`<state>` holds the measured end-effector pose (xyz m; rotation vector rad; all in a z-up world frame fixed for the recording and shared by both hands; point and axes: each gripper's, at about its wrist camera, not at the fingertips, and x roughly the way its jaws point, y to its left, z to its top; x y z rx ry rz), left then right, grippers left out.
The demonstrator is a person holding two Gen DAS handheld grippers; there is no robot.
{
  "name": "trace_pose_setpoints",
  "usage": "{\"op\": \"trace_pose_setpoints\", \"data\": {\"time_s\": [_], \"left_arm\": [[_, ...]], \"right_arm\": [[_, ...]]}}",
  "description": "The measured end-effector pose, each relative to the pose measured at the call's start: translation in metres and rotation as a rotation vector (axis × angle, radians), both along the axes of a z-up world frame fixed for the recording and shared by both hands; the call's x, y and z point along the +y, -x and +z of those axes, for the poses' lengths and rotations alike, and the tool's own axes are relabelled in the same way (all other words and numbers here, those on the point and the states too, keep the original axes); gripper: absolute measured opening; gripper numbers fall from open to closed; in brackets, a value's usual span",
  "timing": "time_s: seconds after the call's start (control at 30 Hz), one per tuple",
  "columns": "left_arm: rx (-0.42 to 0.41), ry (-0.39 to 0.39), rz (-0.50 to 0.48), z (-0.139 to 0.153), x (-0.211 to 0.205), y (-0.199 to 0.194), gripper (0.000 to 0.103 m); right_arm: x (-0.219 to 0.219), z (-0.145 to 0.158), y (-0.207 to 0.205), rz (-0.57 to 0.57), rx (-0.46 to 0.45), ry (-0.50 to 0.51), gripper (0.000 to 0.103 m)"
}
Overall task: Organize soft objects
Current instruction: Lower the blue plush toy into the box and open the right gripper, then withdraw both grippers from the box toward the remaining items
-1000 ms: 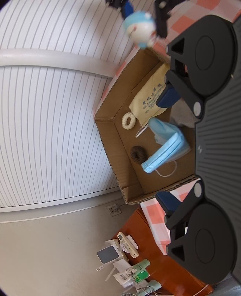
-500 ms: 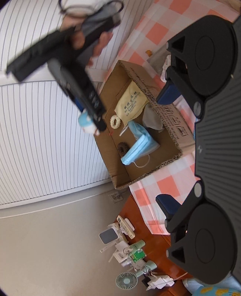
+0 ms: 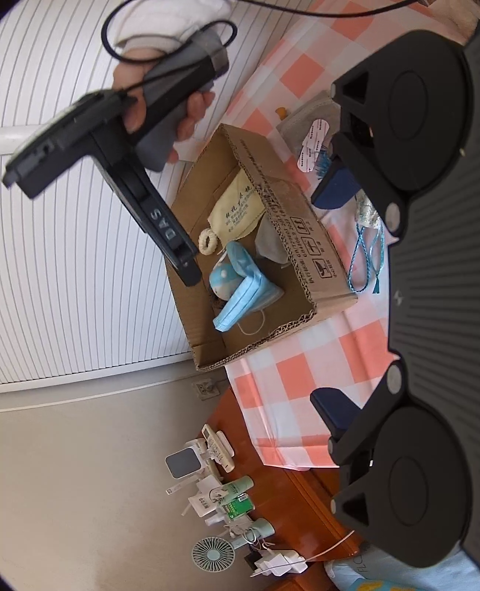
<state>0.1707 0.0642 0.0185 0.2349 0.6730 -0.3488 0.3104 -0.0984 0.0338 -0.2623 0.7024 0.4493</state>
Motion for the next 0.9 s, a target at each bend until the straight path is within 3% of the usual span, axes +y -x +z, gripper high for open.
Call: {"op": "trace_pose_setpoints", "data": {"time_s": [0.37,0.63,0.9], "left_arm": [[-0.013,0.006,0.043,0.007,-0.009,0.031,0.102],[0.012,0.002,0.087,0.0,-0.019,0.046,0.102],[0.029,-0.008,0.152,-0.018,-0.031,0.053,0.102]], "right_arm": [[-0.029,0.006,0.06,-0.079,0.002,-0.031,0.103],[-0.065,-0.021,0.103,-0.185,0.042,-0.078,0.103],[-0.103,-0.056,0.153,-0.347,-0.003,-0.053,0.103]]}}
